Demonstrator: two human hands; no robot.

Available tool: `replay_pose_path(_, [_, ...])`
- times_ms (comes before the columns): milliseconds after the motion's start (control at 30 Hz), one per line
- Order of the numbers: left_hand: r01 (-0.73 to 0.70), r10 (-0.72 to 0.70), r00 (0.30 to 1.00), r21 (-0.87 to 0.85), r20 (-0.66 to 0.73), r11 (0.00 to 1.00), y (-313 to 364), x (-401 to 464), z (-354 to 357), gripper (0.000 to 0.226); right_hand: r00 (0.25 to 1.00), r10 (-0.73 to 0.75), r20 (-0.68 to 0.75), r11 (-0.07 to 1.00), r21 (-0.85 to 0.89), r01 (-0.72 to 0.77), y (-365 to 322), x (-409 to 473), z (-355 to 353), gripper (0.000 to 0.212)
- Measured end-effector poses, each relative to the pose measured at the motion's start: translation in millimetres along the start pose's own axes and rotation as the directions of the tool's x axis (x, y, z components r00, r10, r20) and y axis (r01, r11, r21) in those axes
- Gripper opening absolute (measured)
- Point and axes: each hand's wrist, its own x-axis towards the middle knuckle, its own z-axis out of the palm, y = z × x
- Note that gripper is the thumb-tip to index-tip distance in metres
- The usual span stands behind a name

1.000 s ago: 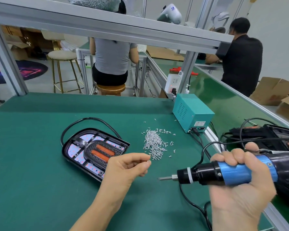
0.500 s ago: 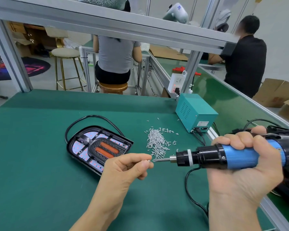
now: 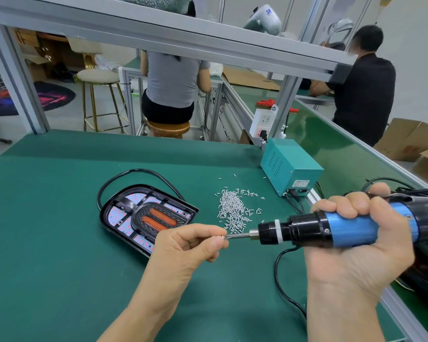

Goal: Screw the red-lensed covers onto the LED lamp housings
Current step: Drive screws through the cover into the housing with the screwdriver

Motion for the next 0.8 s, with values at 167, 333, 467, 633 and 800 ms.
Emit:
replay_pose_path(167, [0.007, -0.007, 1.0, 0.0, -0.009, 1.0, -1, 0, 0, 0.019, 1.0, -0.005, 0.004, 1.0, -0.022, 0.005, 1, 0, 1, 0.018])
replay_pose_path(333, [-0.002, 0.002, 1.0, 0.0, -0.018, 1.0, 0, 0, 1, 0.023, 1.0, -0.002, 0.012, 1.0, -0.028, 0.003, 2, 1, 0, 0.018])
replay_pose_path(467, [-0.009, 0.009, 0.999, 0.009, -0.031, 1.0, -1, 0, 2, 0.019, 1.0, -0.002, 0.004, 1.0, -0.018, 0.002, 4, 1, -1, 0.018])
replay_pose_path(633, [-0.061, 0.066, 0.996, 0.069, -0.065, 0.996, 2, 2, 2, 0.016, 0.998, -0.011, -0.057, 1.0, 0.026, 0.013, 12, 1, -1, 0.016])
replay_pose_path(800, [-0.093, 0.108, 0.99, 0.159, -0.087, 0.983, 2, 2, -3, 0.025, 0.994, 0.003, -0.109, 0.999, 0.041, 0.001, 20, -1, -1, 0.015])
